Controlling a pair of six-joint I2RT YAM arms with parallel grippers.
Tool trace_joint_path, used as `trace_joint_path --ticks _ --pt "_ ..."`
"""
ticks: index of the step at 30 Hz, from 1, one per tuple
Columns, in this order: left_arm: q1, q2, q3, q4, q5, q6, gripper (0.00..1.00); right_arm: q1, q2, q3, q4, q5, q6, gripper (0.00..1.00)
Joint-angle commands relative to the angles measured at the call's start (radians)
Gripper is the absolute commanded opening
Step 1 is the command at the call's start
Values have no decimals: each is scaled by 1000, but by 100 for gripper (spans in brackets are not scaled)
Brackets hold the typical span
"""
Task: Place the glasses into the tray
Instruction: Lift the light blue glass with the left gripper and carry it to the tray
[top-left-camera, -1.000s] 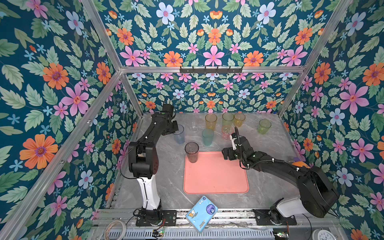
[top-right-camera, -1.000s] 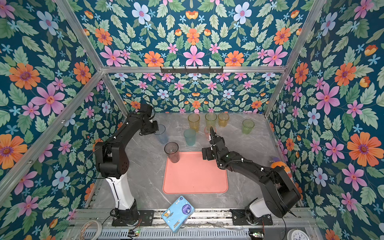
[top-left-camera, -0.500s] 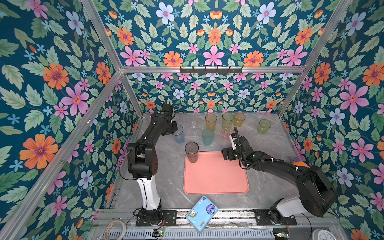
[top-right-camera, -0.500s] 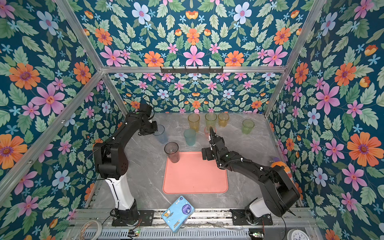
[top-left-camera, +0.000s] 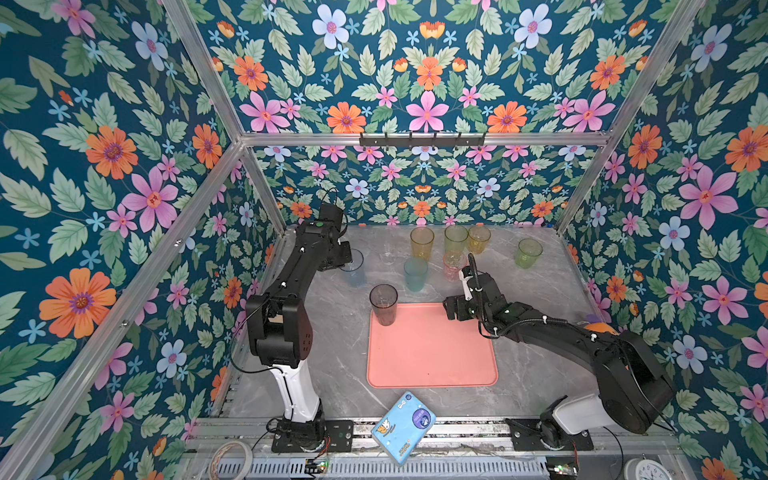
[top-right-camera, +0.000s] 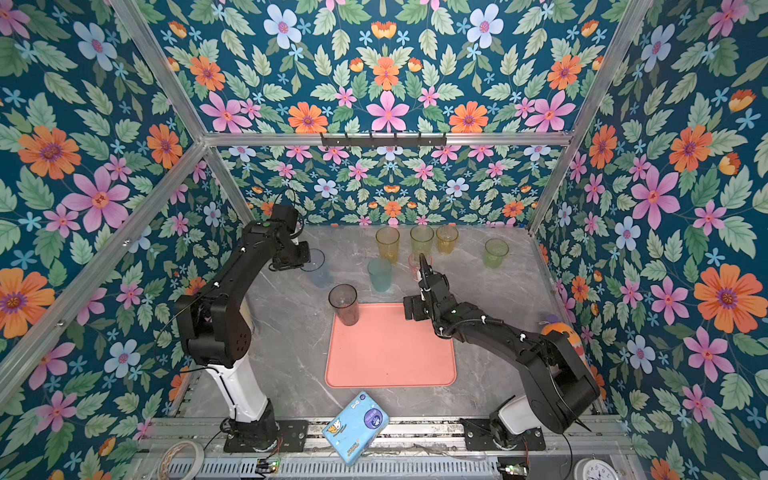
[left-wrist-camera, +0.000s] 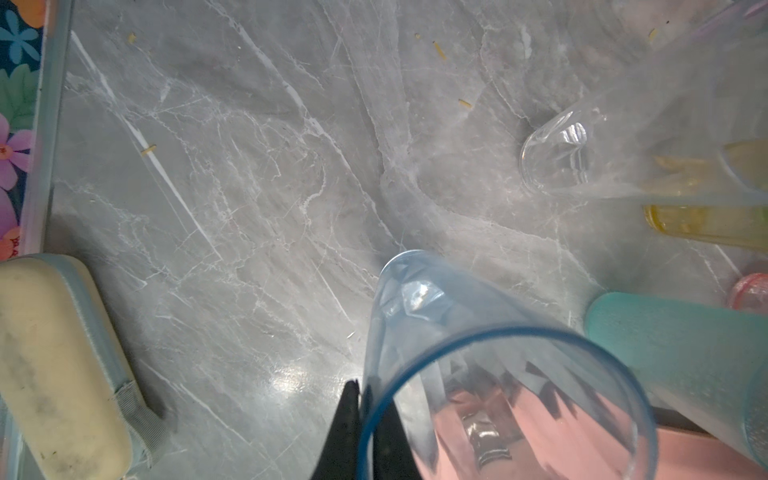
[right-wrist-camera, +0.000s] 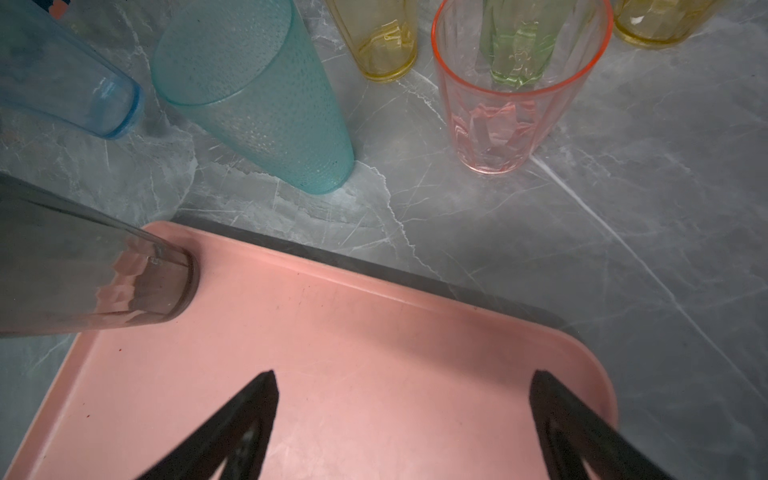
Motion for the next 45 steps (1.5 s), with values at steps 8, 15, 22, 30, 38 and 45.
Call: trace_joint_path --ticks 8,15,22,30,38,45 --pt "0 -108 -11 -92 -115 36 0 0 1 9 4 -2 -5 96" --pt "-2 -185 -46 -144 -144 48 0 1 5 9 8 -8 -4 96" --pt "-16 -271 -114 -170 -142 45 0 1 10 13 5 -6 -3 96" --pt "-55 -359 -232 -189 -136 25 0 1 8 13 6 -7 -3 96" --pt "-125 -440 -328 -252 -151 -4 0 0 7 13 7 -12 1 96" --pt "-215 -474 -352 -303 -152 -41 0 0 5 11 6 -15 1 96"
